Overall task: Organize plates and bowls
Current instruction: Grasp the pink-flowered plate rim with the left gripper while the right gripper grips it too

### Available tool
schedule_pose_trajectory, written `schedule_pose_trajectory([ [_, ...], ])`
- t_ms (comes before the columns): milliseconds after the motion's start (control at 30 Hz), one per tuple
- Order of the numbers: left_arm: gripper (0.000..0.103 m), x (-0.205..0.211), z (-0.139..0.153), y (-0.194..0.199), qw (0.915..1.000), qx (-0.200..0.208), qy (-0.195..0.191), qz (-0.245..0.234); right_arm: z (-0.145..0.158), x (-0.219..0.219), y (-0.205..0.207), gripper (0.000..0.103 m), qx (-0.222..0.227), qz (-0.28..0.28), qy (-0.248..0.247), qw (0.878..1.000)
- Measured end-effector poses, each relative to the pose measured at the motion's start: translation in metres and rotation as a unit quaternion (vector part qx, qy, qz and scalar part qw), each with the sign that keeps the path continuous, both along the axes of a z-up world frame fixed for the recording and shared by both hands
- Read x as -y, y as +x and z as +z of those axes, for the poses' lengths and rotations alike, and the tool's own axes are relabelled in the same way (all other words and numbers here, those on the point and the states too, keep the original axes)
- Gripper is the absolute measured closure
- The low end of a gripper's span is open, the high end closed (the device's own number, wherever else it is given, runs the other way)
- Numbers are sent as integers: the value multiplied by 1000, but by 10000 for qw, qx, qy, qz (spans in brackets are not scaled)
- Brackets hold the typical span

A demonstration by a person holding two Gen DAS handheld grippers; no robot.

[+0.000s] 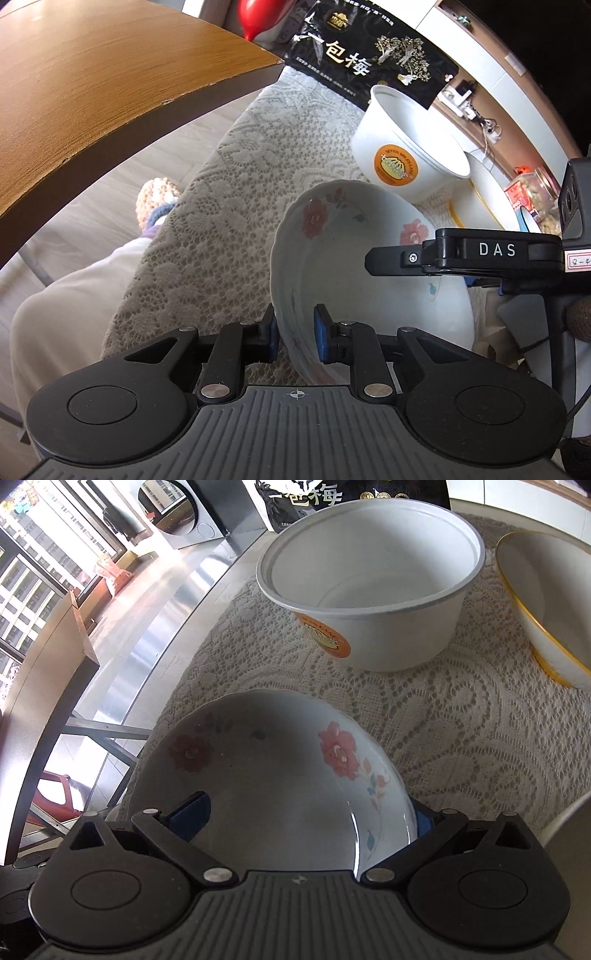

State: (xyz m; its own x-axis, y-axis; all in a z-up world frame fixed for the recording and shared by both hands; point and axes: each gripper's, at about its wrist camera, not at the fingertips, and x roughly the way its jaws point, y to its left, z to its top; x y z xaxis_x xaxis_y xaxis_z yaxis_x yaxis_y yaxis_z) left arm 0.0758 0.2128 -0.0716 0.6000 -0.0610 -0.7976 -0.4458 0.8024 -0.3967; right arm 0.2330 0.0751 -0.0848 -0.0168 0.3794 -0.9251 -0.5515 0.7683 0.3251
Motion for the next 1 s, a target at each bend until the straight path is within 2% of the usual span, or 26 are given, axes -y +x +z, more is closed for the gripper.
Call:
schedule_pose_trajectory([
  [133,83,1,-2,0,10000,-57,-9,-45,1,-10,-1,0,-56,410,-320,9986],
  [300,82,6,-3,1,9997,-122,148,-169,1,-18,2,0,-159,451,-585,9971],
  [367,83,4,-3,0,9997,-107,123,-172,-2,-22,1,0,-132,675,-690,9952],
  [433,83,4,-4,-1,9997,-84,120,-191,-1,-21,-2,0,-62,865,-667,9940],
  [600,82,6,-3,0,9995,-89,189,-226,2,-5,-13,1,304,765,-339,9960],
  [700,81,9,-1,1,9992,-122,271,-262,7,-1,-21,11,711,789,-449,9933],
  [767,80,9,-1,3,9990,-134,311,-290,10,6,-21,21,869,733,-474,9924],
  [800,80,10,-1,3,9990,-138,320,-297,11,8,-20,24,885,687,-465,9926],
  [867,78,10,0,5,9988,-143,338,-314,14,16,-16,36,902,545,-435,9935],
  [933,73,11,0,7,9988,-142,335,-335,17,20,-14,43,939,493,-404,9935],
  [1000,70,13,0,9,9984,-148,377,-385,18,23,-15,45,982,477,-406,9932],
])
